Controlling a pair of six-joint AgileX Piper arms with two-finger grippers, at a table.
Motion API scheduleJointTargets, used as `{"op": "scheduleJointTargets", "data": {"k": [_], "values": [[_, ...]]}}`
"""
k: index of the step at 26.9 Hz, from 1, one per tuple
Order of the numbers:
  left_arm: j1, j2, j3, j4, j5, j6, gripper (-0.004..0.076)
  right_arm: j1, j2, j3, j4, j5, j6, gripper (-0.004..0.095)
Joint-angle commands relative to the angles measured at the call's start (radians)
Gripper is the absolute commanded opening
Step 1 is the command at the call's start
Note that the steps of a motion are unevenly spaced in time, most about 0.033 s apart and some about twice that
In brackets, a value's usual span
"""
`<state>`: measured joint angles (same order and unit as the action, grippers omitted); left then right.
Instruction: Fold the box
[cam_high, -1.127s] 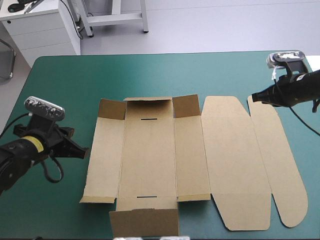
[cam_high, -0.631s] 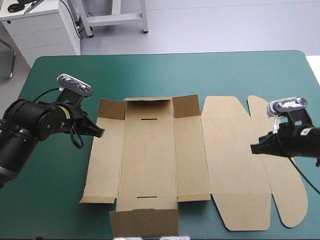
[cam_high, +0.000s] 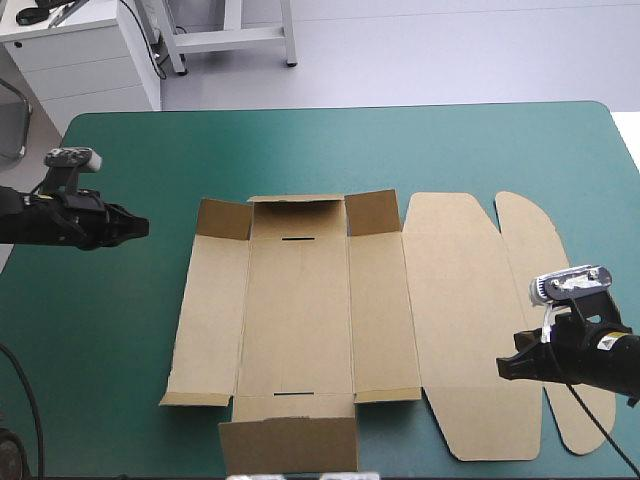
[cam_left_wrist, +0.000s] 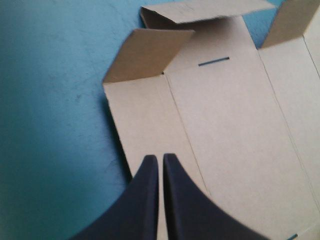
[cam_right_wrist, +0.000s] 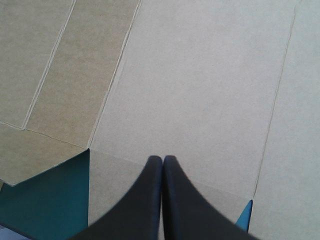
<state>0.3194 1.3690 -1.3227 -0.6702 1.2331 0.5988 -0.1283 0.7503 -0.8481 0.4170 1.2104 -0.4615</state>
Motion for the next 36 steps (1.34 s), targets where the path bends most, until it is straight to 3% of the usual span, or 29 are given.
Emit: {"op": "scheduleJointTargets", "data": {"k": [1,7,11,16,18,27,36], "values": [[0.105,-0.006,-0.031,-0.093,0.061,0.023,0.0018,-0.006,-0.003,-0.022,0.029,-0.037,-0.012,-0.0019],[0.248,0.064,0.007,-0.156,0.010,-0.014,0.0032,-0.006,-0.003,-0.022,0.027,-0.063,-0.012,-0.0020],[0.246,0.089,0.055,-0.158,0.044,-0.003,0.0228,-0.006,-0.003,-0.022,0.032,-0.071,-0.014,-0.0020],[0.246,0.092,0.105,-0.172,0.060,0.005,0.0582,-0.006,-0.003,-0.022,0.032,-0.071,-0.014,-0.0020],[0.246,0.092,0.128,-0.164,0.060,0.007,0.0653,-0.006,-0.003,-0.022,0.032,-0.071,-0.024,-0.0020],[0.227,0.092,0.244,-0.180,0.066,0.054,0.0675,-0.006,-0.003,-0.022,0.032,-0.075,-0.031,-0.0020],[0.108,0.092,0.386,-0.180,0.046,0.141,0.0676,-0.006,-0.003,-0.022,0.032,-0.078,-0.031,-0.0020]]}}
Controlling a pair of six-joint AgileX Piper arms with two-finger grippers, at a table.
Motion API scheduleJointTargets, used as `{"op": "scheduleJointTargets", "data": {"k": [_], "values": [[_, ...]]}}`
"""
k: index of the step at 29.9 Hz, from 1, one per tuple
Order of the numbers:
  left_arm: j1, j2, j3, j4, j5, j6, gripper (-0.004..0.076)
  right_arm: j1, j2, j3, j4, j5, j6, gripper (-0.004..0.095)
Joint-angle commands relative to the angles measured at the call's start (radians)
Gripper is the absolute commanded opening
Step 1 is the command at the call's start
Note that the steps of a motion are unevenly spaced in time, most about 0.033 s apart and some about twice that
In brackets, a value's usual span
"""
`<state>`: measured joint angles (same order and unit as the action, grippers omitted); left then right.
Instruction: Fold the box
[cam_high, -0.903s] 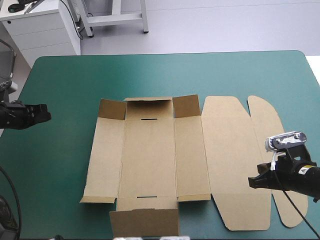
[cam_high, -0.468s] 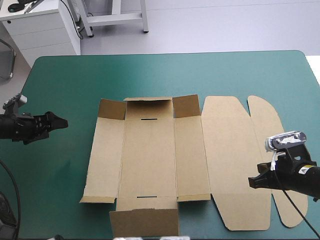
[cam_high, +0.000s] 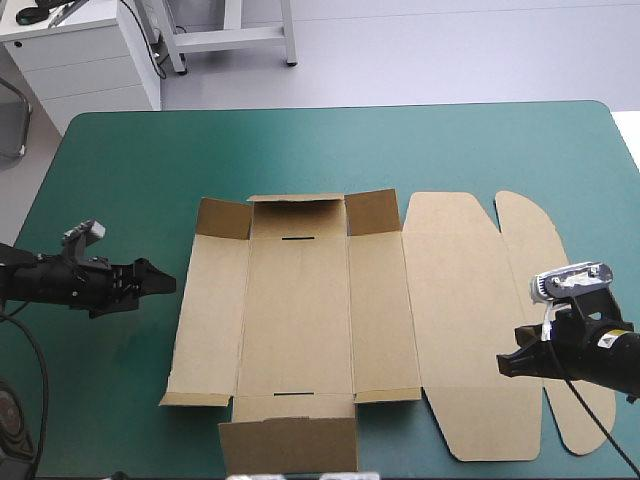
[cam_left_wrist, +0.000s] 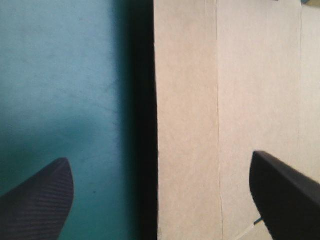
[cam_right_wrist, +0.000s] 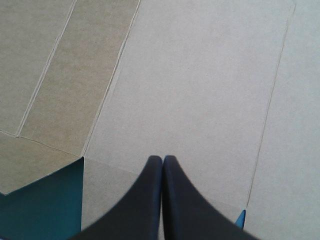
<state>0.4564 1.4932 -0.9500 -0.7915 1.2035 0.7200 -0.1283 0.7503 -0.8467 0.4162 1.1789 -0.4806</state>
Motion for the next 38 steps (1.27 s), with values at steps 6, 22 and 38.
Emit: {"op": "scheduleJointTargets", "data": {"k": [6,22,38], "values": [[-0.072,-0.033,0.091,-0.075,0.070,0.050,0.0675,-0.006,-0.003,-0.024,0.032,-0.045,-0.012,-0.0020],[-0.187,-0.033,0.196,-0.176,0.033,0.104,0.0675,-0.006,-0.003,-0.024,0.036,-0.045,-0.012,-0.0020],[-0.279,-0.033,0.196,-0.184,-0.002,0.046,0.0673,-0.006,-0.003,-0.024,0.036,-0.038,-0.012,-0.0020]]}}
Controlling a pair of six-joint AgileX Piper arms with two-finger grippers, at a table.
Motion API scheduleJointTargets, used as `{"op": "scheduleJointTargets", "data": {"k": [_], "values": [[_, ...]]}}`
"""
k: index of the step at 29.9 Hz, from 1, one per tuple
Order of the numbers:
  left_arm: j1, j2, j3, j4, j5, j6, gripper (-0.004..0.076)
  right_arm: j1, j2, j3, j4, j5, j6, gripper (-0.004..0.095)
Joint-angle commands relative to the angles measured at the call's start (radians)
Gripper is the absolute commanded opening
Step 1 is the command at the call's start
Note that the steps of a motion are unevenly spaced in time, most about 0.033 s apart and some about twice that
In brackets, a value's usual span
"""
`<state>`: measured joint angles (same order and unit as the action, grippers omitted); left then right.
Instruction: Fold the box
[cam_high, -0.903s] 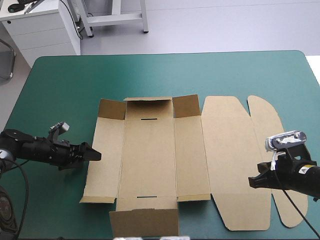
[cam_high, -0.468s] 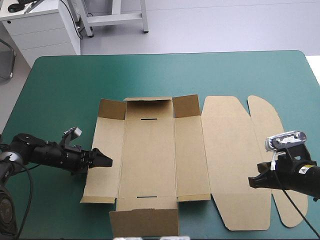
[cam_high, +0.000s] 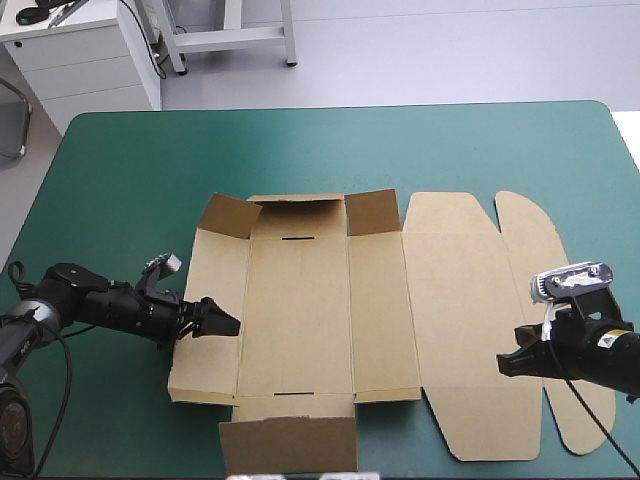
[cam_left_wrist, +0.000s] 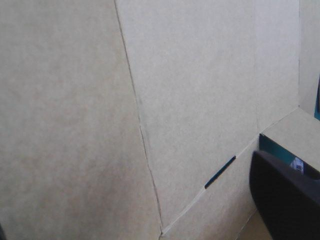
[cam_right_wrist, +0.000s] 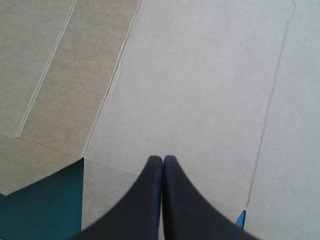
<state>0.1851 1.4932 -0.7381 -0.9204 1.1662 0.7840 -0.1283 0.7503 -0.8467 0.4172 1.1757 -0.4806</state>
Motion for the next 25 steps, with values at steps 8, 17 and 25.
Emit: {"op": "scheduleJointTargets", "data": {"k": [8,17,25], "values": [[-0.008,-0.033,0.010,-0.053,0.018,-0.029,0.0631,-0.006,-0.003,-0.024,0.035,-0.036,-0.012,-0.0020],[-0.008,-0.033,0.063,-0.054,-0.045,-0.027,0.0226,-0.006,-0.003,-0.024,0.035,-0.034,-0.012,-0.0020],[-0.008,-0.033,0.063,-0.054,-0.131,-0.024,-0.0008,-0.006,-0.003,-0.024,0.035,-0.034,-0.012,-0.0020]]}}
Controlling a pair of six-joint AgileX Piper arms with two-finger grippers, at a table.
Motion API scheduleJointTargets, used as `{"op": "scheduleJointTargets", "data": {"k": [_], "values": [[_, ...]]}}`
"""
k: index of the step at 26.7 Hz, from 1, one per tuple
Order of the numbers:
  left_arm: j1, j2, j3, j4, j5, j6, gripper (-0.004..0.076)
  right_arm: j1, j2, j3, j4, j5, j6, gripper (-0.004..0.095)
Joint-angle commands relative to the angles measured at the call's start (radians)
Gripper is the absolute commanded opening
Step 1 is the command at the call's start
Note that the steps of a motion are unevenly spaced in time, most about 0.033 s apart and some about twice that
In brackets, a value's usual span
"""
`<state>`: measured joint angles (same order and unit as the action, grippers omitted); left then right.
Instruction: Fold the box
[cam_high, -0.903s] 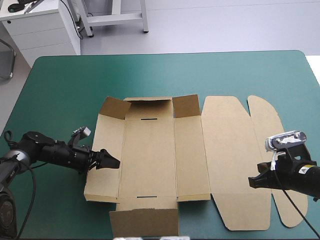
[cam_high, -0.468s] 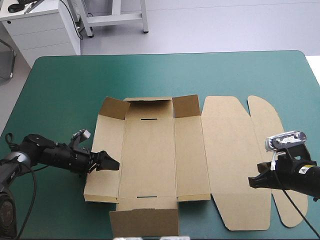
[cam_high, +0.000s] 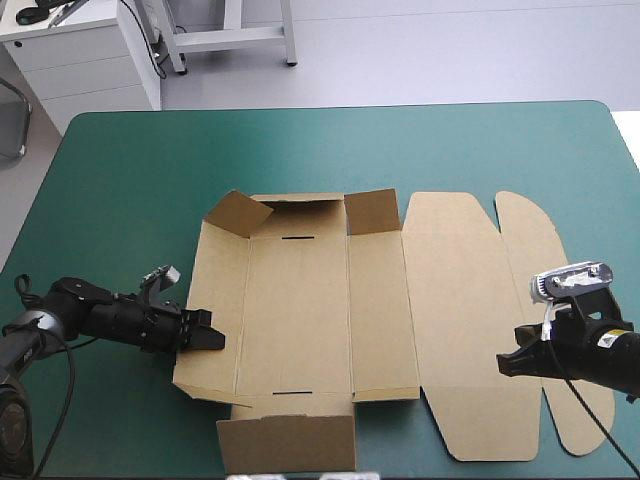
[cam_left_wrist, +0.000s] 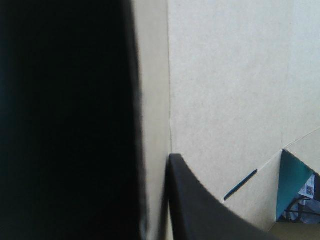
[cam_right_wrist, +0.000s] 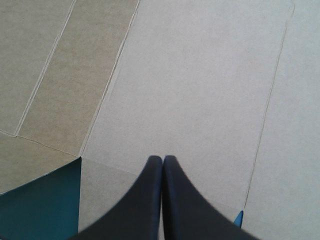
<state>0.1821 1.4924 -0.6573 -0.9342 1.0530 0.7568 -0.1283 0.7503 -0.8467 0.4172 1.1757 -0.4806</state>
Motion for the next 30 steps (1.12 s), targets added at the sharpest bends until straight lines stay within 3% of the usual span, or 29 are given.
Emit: {"op": "scheduleJointTargets", "data": {"k": [1,15,21,27,30], "values": [[-0.005,-0.032,-0.018,-0.034,-0.010,0.003,-0.0008,-0.006,-0.003,-0.024,0.035,-0.034,-0.012,-0.0020],[-0.005,-0.034,-0.125,-0.022,-0.044,0.100,-0.0008,-0.006,-0.003,-0.024,0.035,-0.034,-0.012,-0.0020],[-0.005,-0.035,-0.301,0.073,-0.003,0.100,-0.0008,-0.006,-0.003,-0.024,0.035,-0.034,-0.012,-0.0020],[-0.022,-0.037,-0.581,0.209,0.132,0.102,-0.0008,-0.006,-0.003,-0.024,0.035,-0.042,-0.008,-0.0020],[-0.121,-0.063,-0.679,0.353,0.060,0.100,-0.0008,-0.006,-0.003,-0.024,0.035,-0.042,-0.008,-0.0020]]}}
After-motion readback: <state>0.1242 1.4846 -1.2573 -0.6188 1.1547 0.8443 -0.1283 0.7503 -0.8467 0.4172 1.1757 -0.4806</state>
